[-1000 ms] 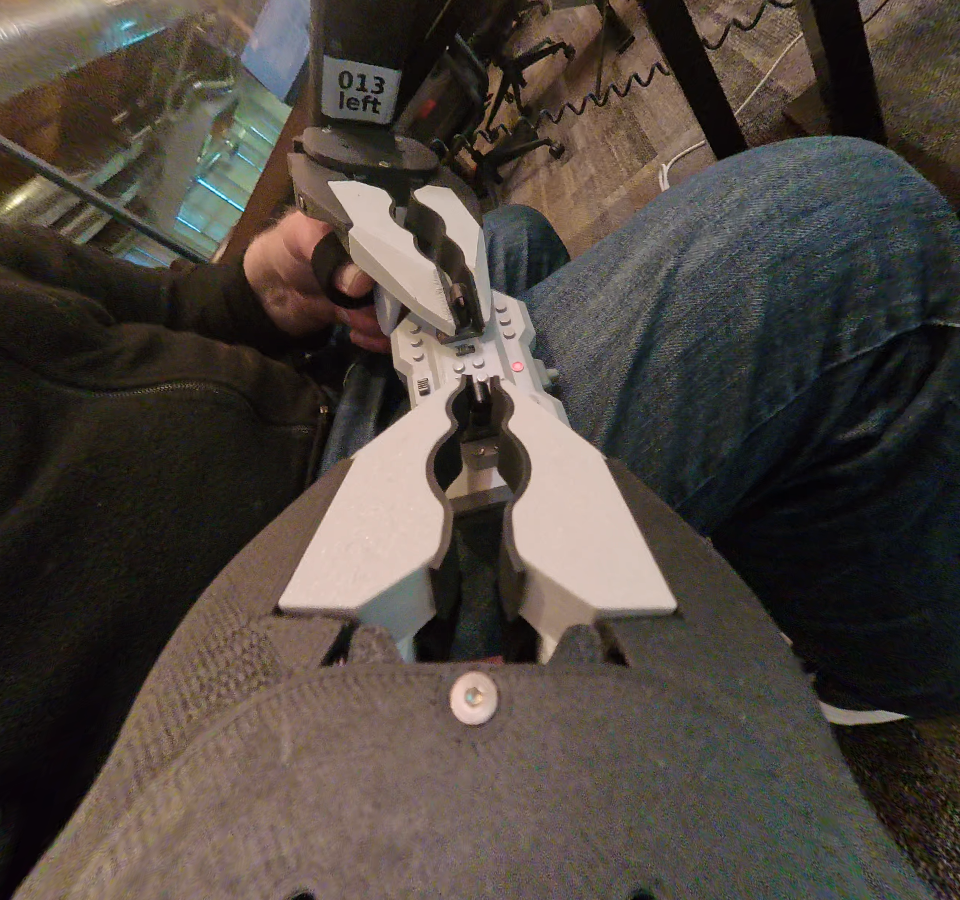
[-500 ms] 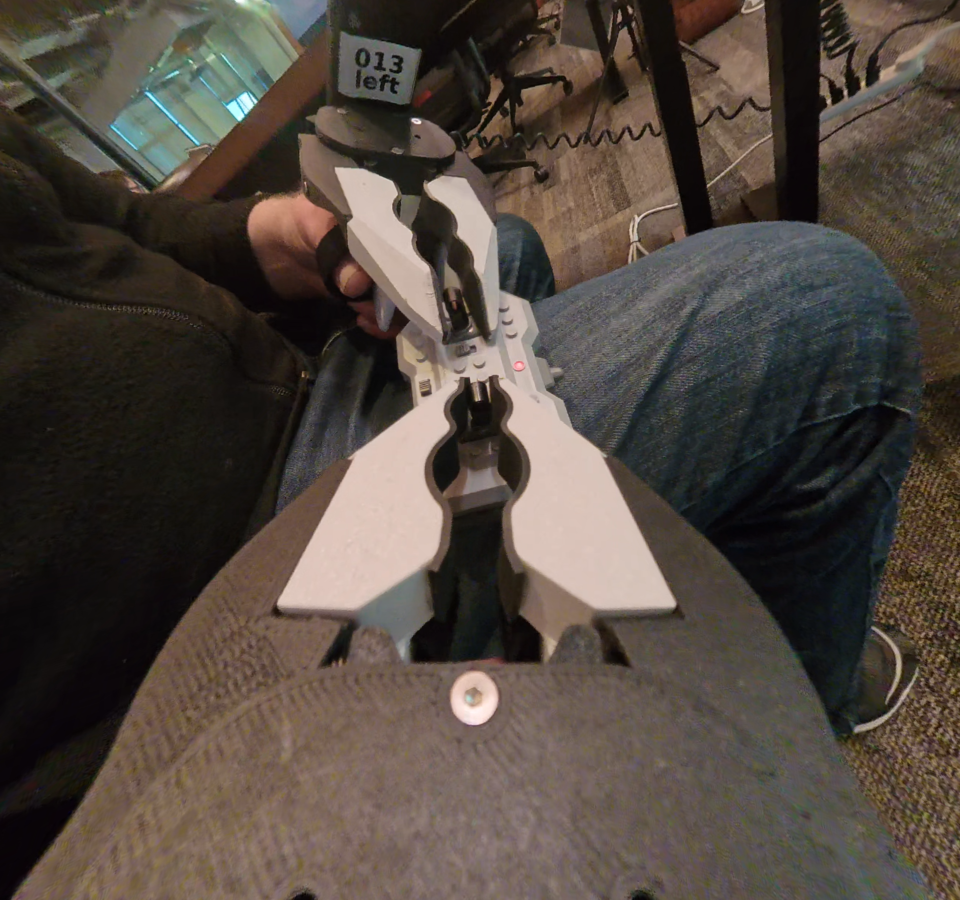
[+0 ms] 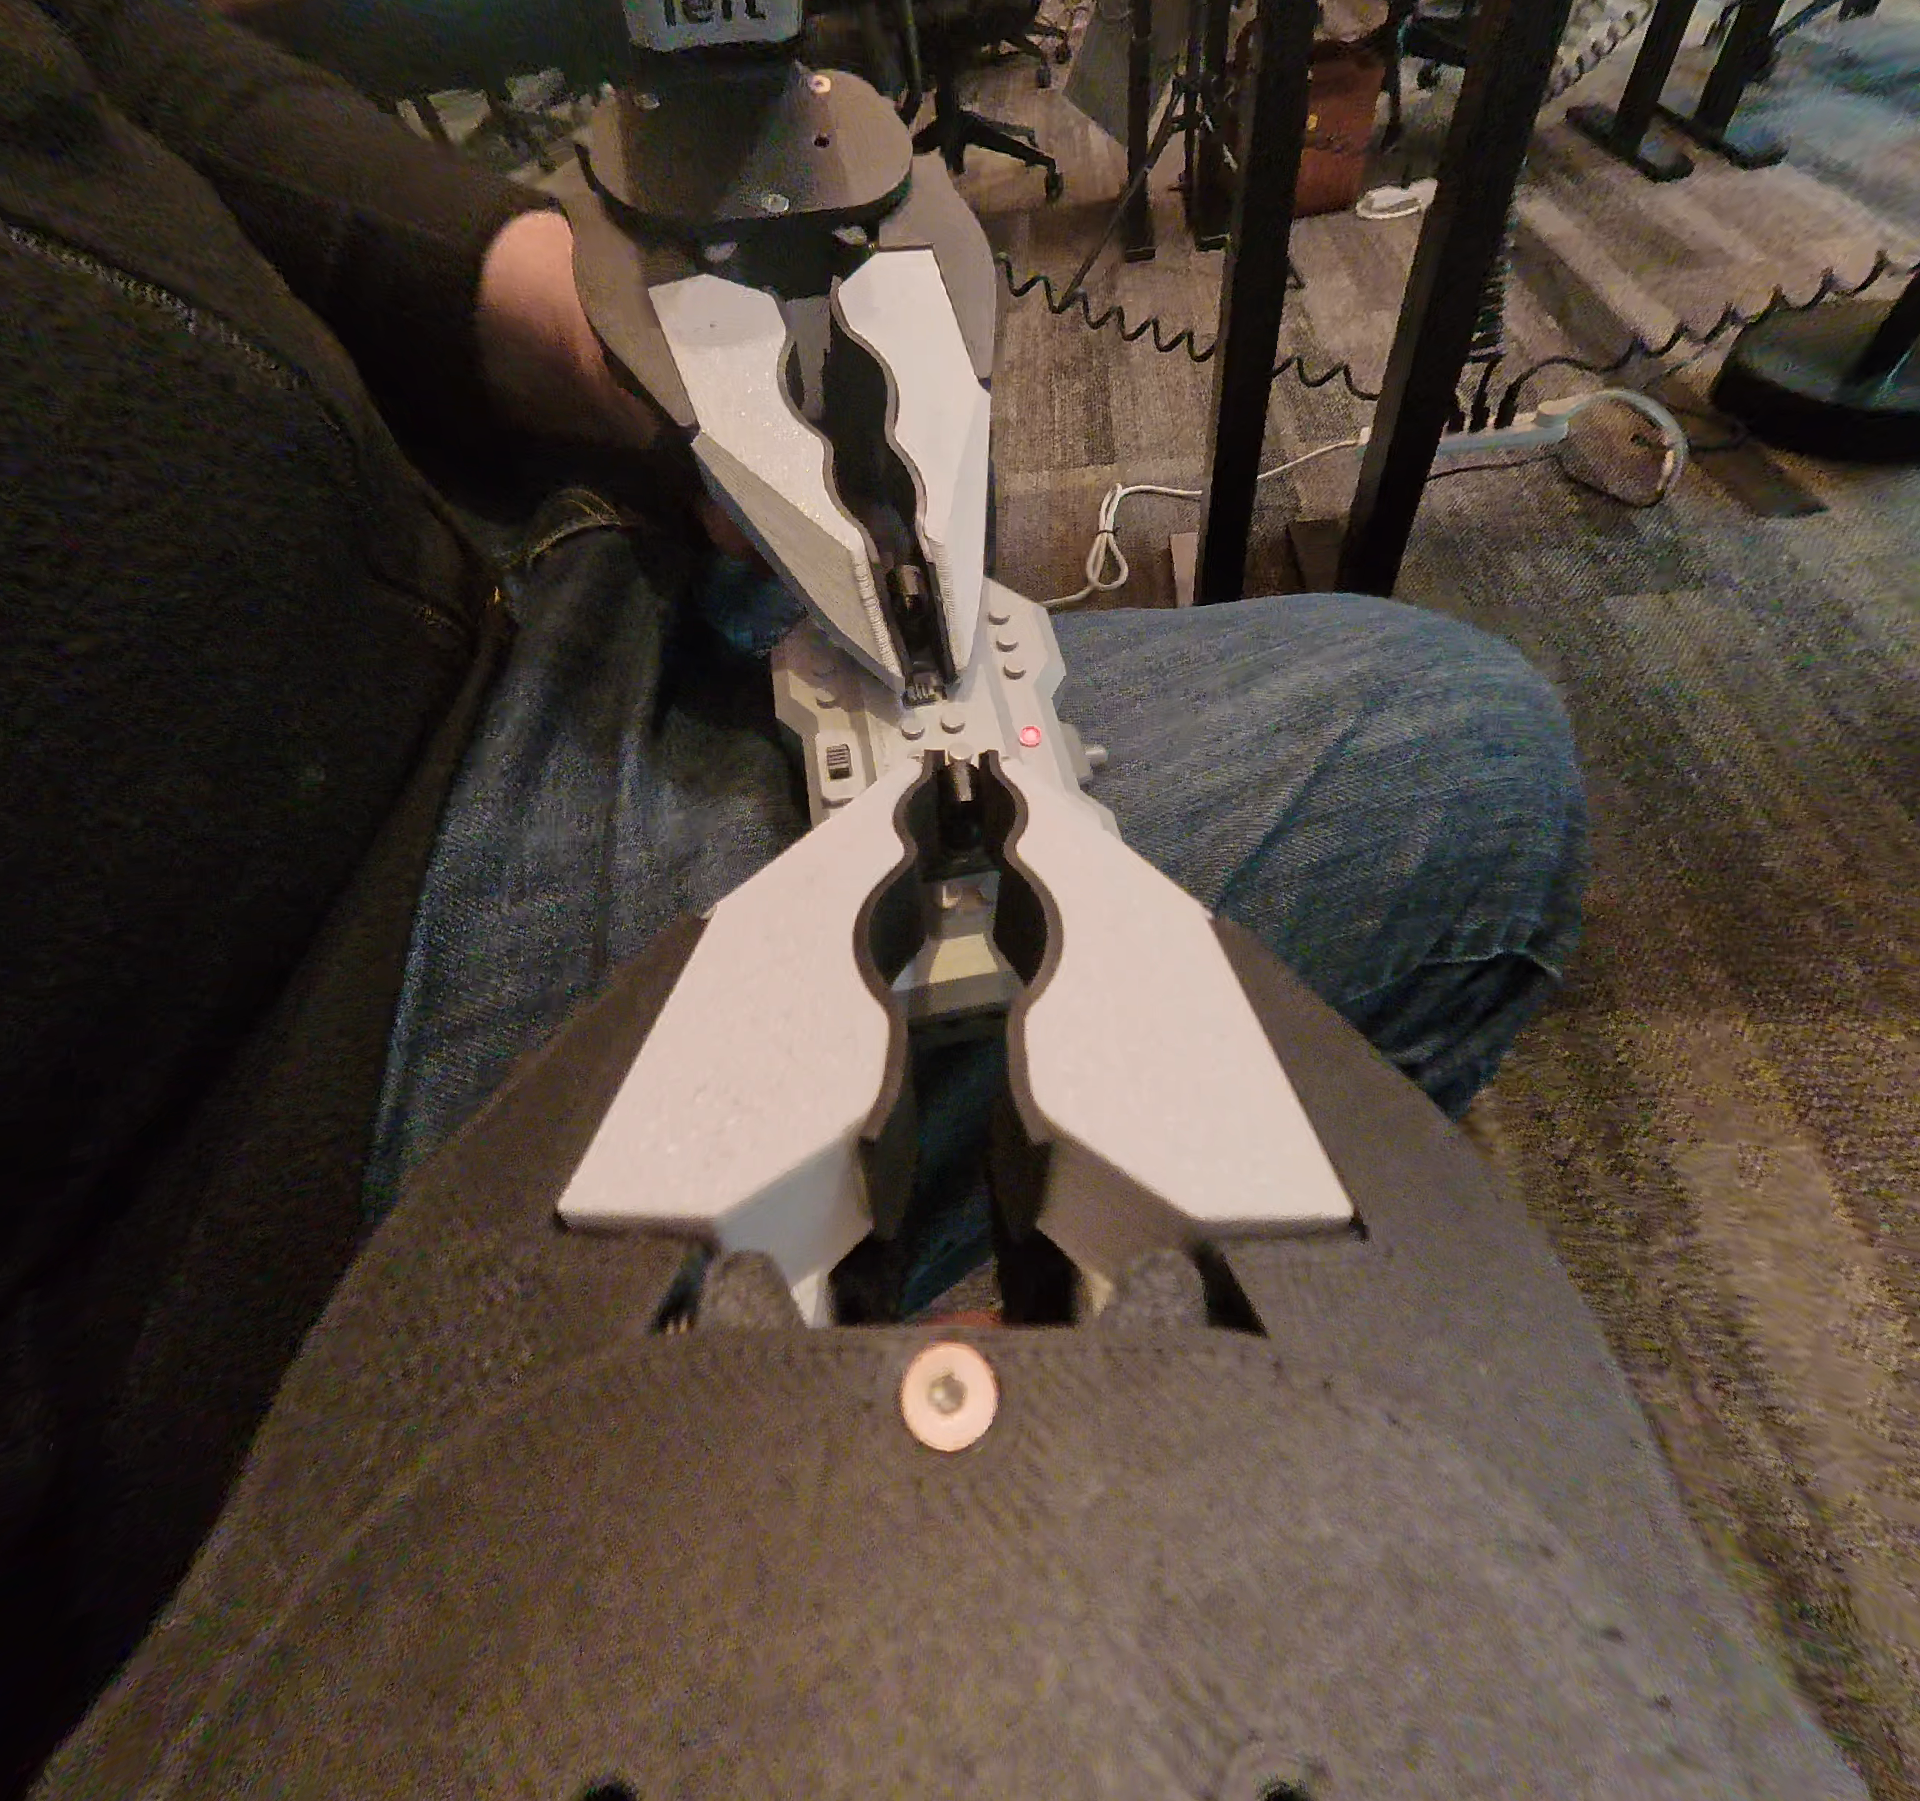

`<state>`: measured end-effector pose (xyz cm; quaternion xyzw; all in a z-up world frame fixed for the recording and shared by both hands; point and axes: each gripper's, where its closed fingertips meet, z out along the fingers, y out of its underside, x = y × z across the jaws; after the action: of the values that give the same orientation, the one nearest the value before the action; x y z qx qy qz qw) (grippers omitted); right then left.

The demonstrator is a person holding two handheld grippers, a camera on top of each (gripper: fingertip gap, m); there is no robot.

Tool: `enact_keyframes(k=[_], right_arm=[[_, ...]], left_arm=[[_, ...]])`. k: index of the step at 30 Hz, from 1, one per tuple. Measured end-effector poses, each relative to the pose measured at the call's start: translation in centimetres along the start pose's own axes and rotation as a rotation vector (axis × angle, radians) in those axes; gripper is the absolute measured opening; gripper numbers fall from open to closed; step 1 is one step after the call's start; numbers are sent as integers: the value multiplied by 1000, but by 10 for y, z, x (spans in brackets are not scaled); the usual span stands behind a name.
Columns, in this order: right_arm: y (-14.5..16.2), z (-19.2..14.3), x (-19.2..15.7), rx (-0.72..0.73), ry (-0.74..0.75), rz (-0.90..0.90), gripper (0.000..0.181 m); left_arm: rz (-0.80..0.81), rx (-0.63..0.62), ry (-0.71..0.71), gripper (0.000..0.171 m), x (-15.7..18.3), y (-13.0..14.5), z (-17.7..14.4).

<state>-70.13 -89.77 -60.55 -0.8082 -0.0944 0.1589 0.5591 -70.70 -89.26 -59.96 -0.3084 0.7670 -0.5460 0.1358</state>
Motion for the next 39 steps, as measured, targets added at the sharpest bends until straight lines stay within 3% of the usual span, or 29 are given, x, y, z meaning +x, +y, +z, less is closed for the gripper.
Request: enact_keyframes(k=[7, 12, 16, 21, 23, 33, 39], right_arm=[[-1, 1, -4, -28, 41, -129, 5], [-1, 1, -3, -33, 36, -122, 5], [-2, 0, -2, -24, 35, -96, 5], [-3, -3, 2, 20, -20, 54, 5], [-3, -4, 3, 22, -34, 92, 6], [-6, -10, 5, 84, -62, 210, 8], [-3, -10, 4, 57, -33, 146, 5]], left_arm=[[164, -8, -30, 6, 3, 3, -2], [169, -16, -37, 6, 3, 3, -1], [137, -12, -54, 5, 1, 1, 0], [-22, 13, -38, 13, -3, -3, 2], [-77, 10, -33, 6, -6, -4, 2], [-152, 2, -3, 6, -8, -3, 3], [-149, -4, -5, 6, -5, -3, 4]])
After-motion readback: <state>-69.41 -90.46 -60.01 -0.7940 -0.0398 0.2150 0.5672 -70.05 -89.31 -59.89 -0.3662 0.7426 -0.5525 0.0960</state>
